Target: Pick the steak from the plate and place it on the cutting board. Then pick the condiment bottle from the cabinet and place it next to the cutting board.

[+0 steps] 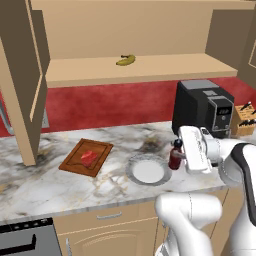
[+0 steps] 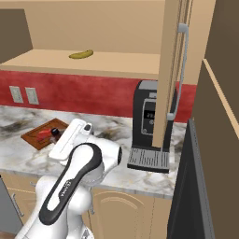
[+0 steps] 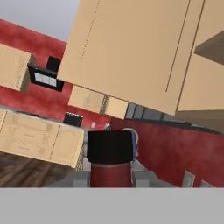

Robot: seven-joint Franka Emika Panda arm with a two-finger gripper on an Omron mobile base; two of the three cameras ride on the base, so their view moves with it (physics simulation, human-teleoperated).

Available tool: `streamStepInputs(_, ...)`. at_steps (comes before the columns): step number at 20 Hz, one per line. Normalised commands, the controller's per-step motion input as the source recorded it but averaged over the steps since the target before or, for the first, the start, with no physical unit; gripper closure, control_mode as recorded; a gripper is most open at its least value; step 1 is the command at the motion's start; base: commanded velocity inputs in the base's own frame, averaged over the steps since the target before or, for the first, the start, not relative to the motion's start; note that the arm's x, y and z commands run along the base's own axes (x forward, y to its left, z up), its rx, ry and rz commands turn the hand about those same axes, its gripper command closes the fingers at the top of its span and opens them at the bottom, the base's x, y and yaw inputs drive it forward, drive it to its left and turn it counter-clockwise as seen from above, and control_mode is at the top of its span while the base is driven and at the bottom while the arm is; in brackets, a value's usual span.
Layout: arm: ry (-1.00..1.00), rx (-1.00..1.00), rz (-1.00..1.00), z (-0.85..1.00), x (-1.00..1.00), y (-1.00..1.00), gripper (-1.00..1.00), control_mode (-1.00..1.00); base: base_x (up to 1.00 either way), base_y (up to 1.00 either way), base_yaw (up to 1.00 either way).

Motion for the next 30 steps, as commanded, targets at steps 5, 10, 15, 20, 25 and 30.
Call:
streamStepInputs(5,0.02,0.13,-0.02,-0.07,0.00,-0.24,1.00,-1.00,0.00,0.00,0.00)
streamStepInputs(10,0.04,0.07,-0.03,-0.04,-0.05,-0.25,1.00,-1.00,0.00,0.00,0.00)
streamStepInputs(15,0.05,0.04,-0.05,0.00,-0.08,-0.28,1.00,-1.00,0.00,0.00,0.00)
streamStepInputs(20,0.03,0.00,-0.06,-0.02,-0.03,-0.26,1.00,-1.00,0.00,0.00,0.00)
streamStepInputs(25,0.06,0.00,-0.06,-0.12,-0.02,-0.15,1.00,-1.00,0.00,0.00,0.00)
streamStepInputs(30,0.03,0.00,-0.03,-0.34,0.00,-0.01,1.00,-1.00,0.00,0.00,0.00)
